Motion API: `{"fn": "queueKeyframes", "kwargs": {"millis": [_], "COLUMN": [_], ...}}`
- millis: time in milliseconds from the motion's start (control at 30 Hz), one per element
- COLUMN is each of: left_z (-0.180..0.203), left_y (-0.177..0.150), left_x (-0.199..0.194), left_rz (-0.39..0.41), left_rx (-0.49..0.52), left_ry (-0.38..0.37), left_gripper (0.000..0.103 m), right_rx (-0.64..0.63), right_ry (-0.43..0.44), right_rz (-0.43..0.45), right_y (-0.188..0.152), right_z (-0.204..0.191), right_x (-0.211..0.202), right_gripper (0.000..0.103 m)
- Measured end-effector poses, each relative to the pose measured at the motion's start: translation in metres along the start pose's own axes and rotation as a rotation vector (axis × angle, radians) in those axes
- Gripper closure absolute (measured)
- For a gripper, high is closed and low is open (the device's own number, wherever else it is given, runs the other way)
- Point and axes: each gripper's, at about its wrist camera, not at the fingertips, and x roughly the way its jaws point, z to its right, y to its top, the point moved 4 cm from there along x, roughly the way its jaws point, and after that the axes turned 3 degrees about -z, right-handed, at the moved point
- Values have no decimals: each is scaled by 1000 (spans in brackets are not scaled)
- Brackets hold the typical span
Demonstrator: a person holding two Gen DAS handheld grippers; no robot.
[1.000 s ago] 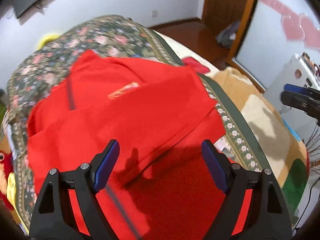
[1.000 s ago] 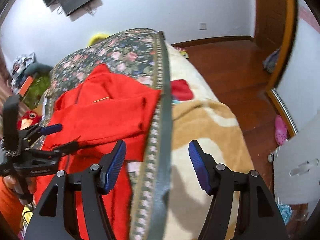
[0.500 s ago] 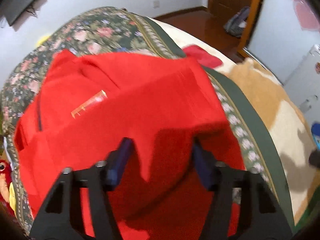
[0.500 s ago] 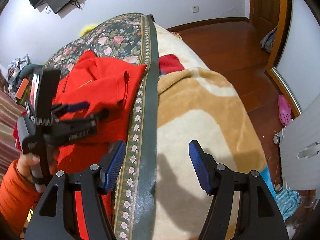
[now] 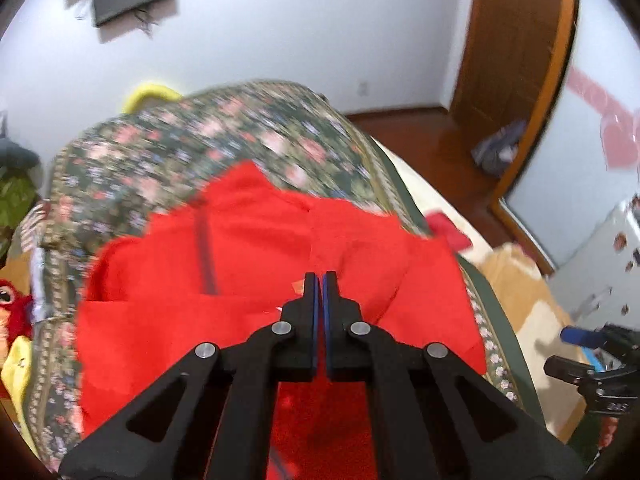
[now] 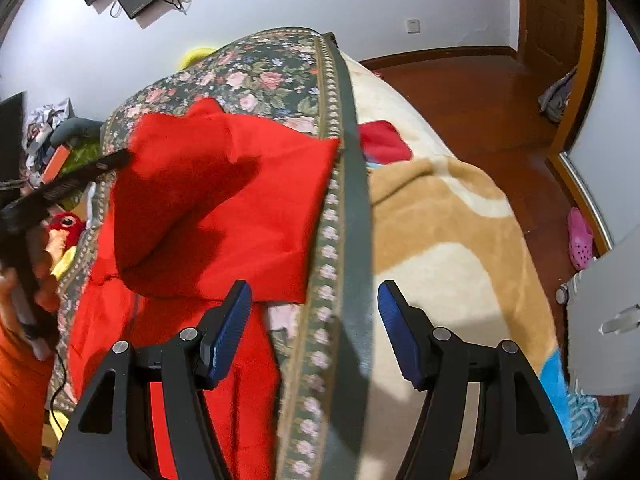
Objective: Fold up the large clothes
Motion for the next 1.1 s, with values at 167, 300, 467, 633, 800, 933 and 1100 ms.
{"fn": "queueKeyframes", "kwargs": {"millis": [167,300,467,633,800,933,1100], "left_z": [-71,-131,-192,-233,-250,-251,-246], "left_y": [5,-7,-34,-78,-123,-148,-159], "left_x": [-46,-71,-82,-71,-35,-8,27], "left_rz": [83,117,107,33,-144,-216,-248], "left_rx": [-62,-118,-179,-258,-365,-491,-646], "left_ry": [87,155,243,236,96,-69,-281], "left_gripper": [102,103,103,103,97,71,65], "right_rx": [-17,-39,-68,-101,-161,-227,-239], "right_ry": [13,8,18,-15,-77,-122,-131], "right_rz": [-1,-15,-56,-131,-192,-177,-170], "right_y": [6,12,22,21,6,-1,-3], "right_z": [-20,-37,-64,-84,-95,-102,-104], "right_x": [5,16,44,80,105,109,111], "right_gripper": [41,41,41,41,41,29,25]}}
